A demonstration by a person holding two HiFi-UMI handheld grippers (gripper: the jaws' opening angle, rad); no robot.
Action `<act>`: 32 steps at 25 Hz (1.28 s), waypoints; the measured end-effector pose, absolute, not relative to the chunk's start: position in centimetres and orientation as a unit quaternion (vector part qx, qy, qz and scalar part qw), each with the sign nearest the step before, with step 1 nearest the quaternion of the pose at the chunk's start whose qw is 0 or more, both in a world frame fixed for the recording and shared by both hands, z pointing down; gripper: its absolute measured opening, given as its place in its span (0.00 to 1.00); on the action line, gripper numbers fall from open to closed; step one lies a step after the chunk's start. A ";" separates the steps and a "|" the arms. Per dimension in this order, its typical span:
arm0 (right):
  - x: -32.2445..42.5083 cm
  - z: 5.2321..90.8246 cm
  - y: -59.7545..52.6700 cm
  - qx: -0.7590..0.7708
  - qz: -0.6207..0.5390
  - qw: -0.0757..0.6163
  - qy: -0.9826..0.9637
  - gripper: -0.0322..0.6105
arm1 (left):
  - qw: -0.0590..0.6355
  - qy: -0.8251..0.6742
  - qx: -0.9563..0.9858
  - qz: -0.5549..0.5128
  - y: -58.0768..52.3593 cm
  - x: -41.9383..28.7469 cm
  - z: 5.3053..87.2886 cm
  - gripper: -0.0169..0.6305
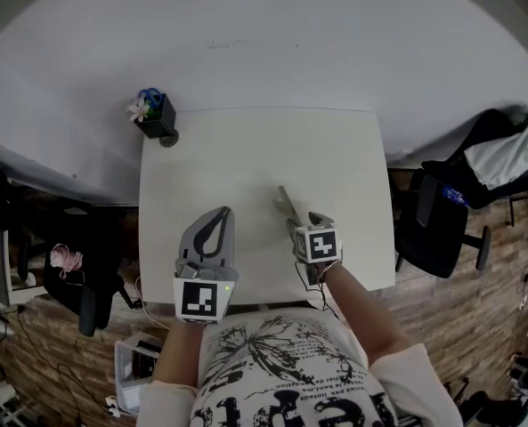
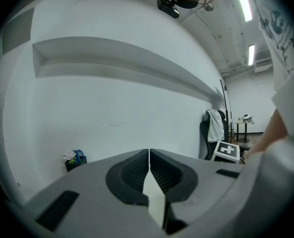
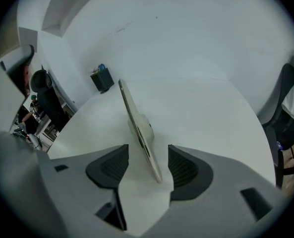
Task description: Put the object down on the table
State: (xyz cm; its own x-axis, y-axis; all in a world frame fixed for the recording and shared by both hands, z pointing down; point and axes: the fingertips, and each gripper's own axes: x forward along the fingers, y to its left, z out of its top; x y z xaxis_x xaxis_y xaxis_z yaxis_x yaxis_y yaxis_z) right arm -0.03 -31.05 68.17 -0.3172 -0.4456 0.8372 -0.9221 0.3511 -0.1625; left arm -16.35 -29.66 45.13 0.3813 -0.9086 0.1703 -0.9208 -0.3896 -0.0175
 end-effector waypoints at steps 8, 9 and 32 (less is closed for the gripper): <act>-0.5 60.4 -32.3 0.490 0.260 0.267 -0.788 0.14 | 0.020 -0.546 0.835 0.067 -29.3 -16.1 43.6 0.05; -0.6 59.1 -32.6 0.491 0.247 0.250 -0.797 0.04 | 0.021 -0.546 0.835 0.068 -29.3 -16.1 43.3 0.05; 0.6 36.8 -30.6 0.517 -0.050 0.028 -0.854 0.04 | -0.053 -0.560 0.827 0.009 -28.5 -16.1 35.0 0.05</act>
State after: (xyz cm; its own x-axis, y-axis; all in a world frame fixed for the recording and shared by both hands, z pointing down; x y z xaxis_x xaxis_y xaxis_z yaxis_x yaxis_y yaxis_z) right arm 0.56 -30.57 36.82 -0.4638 -0.8859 -0.0035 -0.8804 0.4605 0.1137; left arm -16.11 -28.47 35.03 0.3732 -0.9267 -0.0442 -0.9248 -0.3678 -0.0969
